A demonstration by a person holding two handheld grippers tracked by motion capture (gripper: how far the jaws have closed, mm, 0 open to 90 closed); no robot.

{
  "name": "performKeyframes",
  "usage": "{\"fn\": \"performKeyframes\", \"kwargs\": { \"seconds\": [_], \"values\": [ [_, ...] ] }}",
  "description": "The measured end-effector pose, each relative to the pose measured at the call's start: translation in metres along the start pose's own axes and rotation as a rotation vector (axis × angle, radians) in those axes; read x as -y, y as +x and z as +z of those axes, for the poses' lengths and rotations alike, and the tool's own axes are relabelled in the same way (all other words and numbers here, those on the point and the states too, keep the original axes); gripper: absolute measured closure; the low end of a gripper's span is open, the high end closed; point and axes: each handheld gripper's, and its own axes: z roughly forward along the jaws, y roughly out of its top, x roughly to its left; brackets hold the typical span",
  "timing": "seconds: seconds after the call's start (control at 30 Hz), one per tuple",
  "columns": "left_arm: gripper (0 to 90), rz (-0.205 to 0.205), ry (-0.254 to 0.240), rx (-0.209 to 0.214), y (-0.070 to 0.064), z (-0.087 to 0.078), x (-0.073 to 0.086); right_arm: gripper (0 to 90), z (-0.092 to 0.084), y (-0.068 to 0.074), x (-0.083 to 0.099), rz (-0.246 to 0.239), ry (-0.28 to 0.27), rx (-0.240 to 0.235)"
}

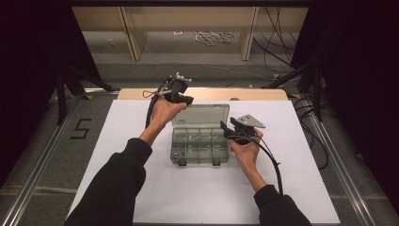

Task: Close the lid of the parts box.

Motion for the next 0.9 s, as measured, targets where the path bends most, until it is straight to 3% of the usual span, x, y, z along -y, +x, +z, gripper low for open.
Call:
{"fn": "performKeyframes", "kwargs": {
  "seconds": [0.13,0.27,0.33,0.6,0.63,0.7,0.9],
  "values": [
    [89.6,0.012,-0.002,0.005,-0.003,-0.004,0.006,42.7,-0.007,0.006,0.0,0.022,0.014,-0.017],
    [89.6,0.025,-0.009,0.01,-0.007,-0.009,0.012,37.8,-0.019,0.011,0.001,0.014,0.045,-0.014],
    [89.6,0.035,-0.013,0.016,-0.01,-0.011,0.016,37.0,-0.022,0.014,0.0,0.036,0.047,-0.038],
    [89.6,0.077,-0.021,0.031,-0.017,-0.017,0.032,32.4,-0.042,0.026,-0.002,-0.068,0.035,-0.039],
    [89.6,0.064,-0.029,0.039,-0.018,-0.018,0.034,32.1,-0.046,0.027,-0.002,-0.086,0.04,-0.035],
    [89.6,0.059,-0.039,0.045,-0.019,-0.019,0.039,30.5,-0.051,0.028,-0.001,-0.1,0.019,-0.043],
    [89.6,0.067,-0.054,0.067,-0.027,-0.025,0.055,27.5,-0.076,0.032,-0.001,-0.11,0.038,-0.059]
  ]
}}
